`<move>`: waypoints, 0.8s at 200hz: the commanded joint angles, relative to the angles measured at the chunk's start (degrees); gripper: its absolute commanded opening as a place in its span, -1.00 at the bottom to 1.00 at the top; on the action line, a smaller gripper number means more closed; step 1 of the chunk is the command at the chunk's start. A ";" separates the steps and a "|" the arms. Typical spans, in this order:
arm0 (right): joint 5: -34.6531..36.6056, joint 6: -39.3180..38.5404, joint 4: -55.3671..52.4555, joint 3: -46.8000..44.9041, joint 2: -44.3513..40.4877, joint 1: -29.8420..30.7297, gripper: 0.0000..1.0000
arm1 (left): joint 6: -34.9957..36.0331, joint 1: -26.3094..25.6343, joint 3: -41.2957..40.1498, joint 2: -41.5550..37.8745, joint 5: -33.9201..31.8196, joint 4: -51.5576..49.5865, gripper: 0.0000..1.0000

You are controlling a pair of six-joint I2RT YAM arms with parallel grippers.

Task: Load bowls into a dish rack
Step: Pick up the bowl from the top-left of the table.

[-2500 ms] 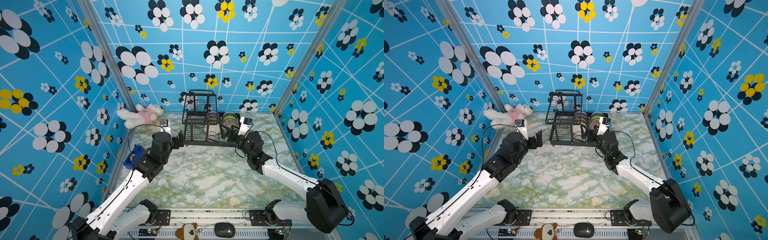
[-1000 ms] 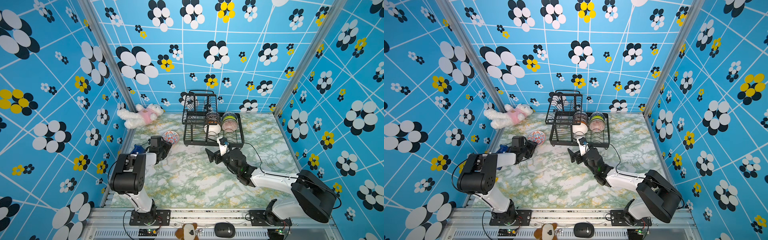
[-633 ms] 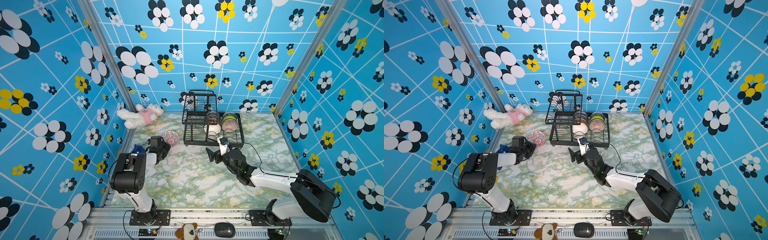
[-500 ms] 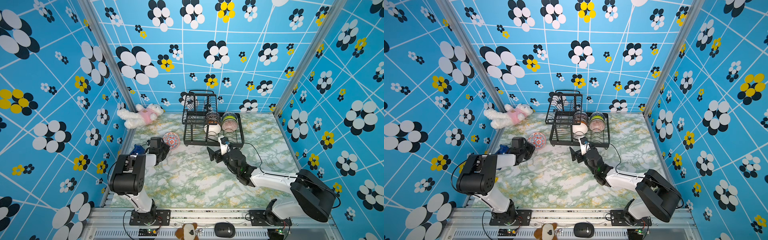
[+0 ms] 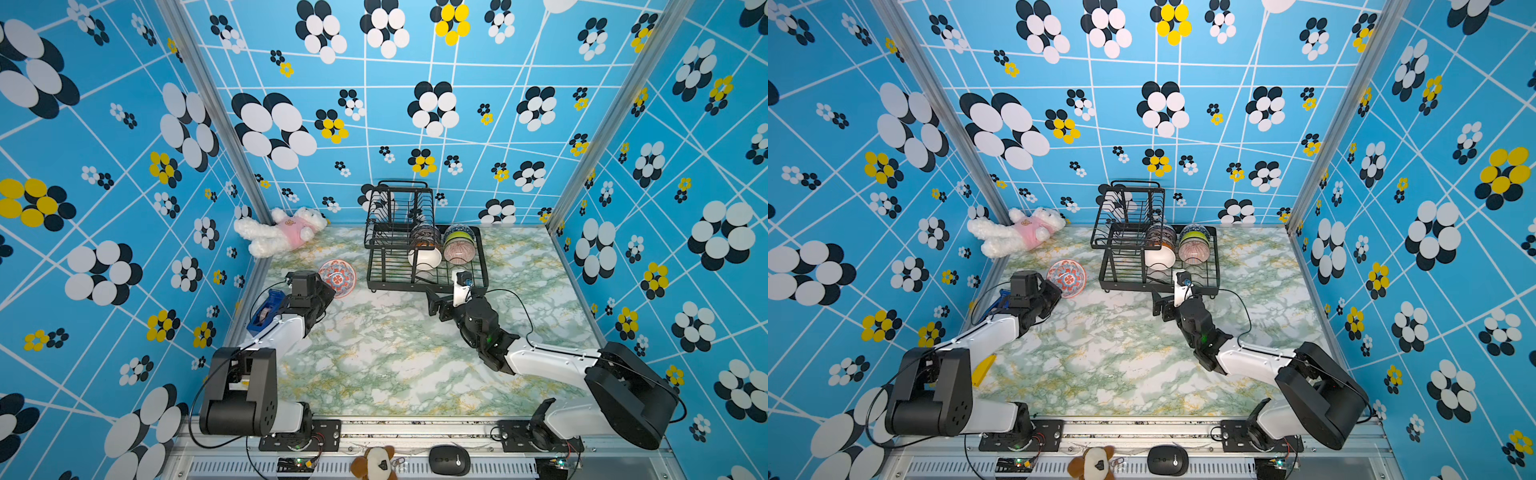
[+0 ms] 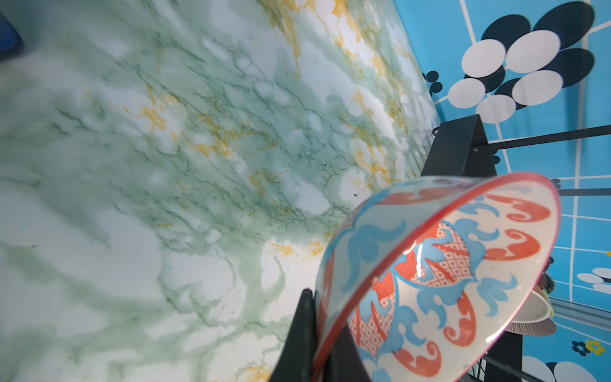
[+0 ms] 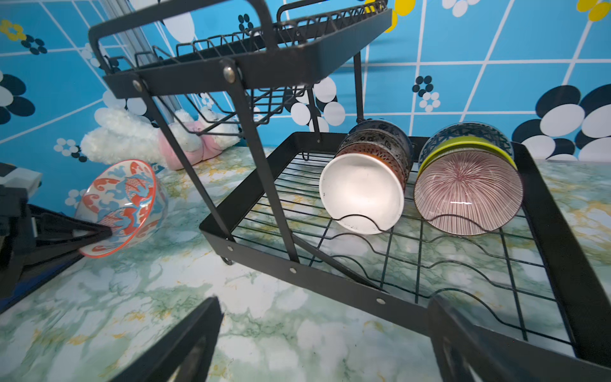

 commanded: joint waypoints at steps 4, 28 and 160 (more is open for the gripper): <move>2.48 5.48 -4.62 1.80 -2.03 -1.67 0.99 | 3.21 -0.85 0.88 -7.49 -4.74 -3.26 -1.00; 0.32 9.38 -4.25 1.03 -2.57 -2.71 0.99 | 4.89 -2.80 0.68 -14.21 -8.88 -6.67 -1.00; -5.84 23.94 -33.94 12.78 -18.67 -12.18 0.99 | 26.56 -20.49 14.60 -27.66 -28.71 -7.17 -1.00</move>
